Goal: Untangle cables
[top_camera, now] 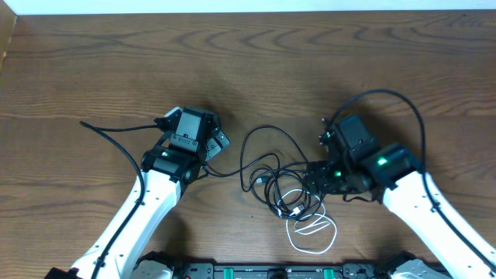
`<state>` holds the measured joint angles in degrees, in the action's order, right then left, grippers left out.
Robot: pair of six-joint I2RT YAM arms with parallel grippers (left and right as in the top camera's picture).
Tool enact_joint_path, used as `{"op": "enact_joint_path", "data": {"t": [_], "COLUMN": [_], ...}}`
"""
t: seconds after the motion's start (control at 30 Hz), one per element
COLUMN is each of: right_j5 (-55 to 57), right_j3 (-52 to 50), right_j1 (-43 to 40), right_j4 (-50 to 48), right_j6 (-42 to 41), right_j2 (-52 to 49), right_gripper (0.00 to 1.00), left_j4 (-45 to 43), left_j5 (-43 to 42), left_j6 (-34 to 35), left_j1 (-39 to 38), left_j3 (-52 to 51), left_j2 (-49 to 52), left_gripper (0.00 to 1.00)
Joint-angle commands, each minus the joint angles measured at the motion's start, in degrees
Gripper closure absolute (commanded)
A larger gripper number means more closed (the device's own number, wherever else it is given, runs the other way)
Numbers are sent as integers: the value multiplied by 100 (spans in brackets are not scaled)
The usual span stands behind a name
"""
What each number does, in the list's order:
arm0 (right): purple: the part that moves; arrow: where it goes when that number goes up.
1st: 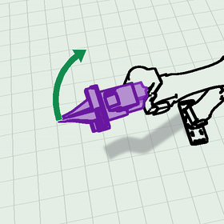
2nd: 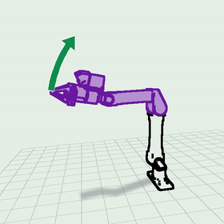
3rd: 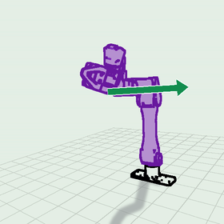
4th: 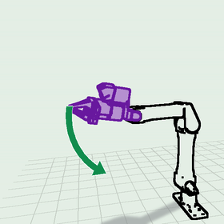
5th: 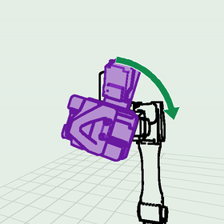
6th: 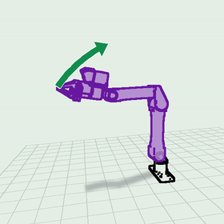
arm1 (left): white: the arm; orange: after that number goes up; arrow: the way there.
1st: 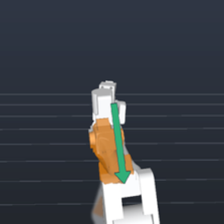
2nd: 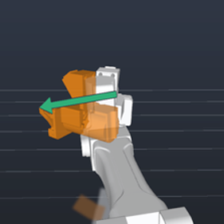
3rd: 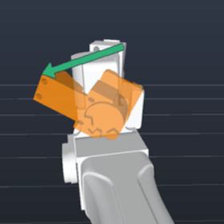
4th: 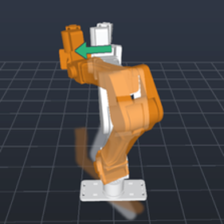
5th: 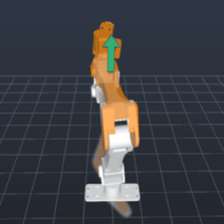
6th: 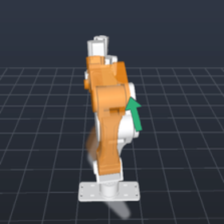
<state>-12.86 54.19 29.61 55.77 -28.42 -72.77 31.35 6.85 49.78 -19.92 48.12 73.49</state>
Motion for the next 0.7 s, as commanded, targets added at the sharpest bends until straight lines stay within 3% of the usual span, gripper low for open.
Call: {"op": "enact_joint_path", "data": {"t": [0.0,0.27,0.37,0.47,0.5,0.67], "right_j5": [-166,-166,-103,-125,-120,-118], "right_j3": [-752,-1797,-1792,-1784,-1766,-1235], "right_j1": [52,243,286,286,284,210], "right_j4": [-811,-2636,-3147,-3886,-4260,-5071], "right_j6": [-260,-326,-321,-321,-319,168], "right_j2": [-2,-479,-791,-1137,-1292,-1657], "right_gripper": [31,37,58,95,99,99], "left_j4": [11,11,11,11,11,11], "left_j5": [136,136,136,136,136,136], "left_j6": [72,72,72,72,72,72], "left_j1": [20,20,20,20,20,20], "left_j3": [-15,-15,-15,-15,-15,-15], "left_j2": [-20,-20,-20,-20,-20,-20], "left_gripper": [1,1,1,1,1,1]}}
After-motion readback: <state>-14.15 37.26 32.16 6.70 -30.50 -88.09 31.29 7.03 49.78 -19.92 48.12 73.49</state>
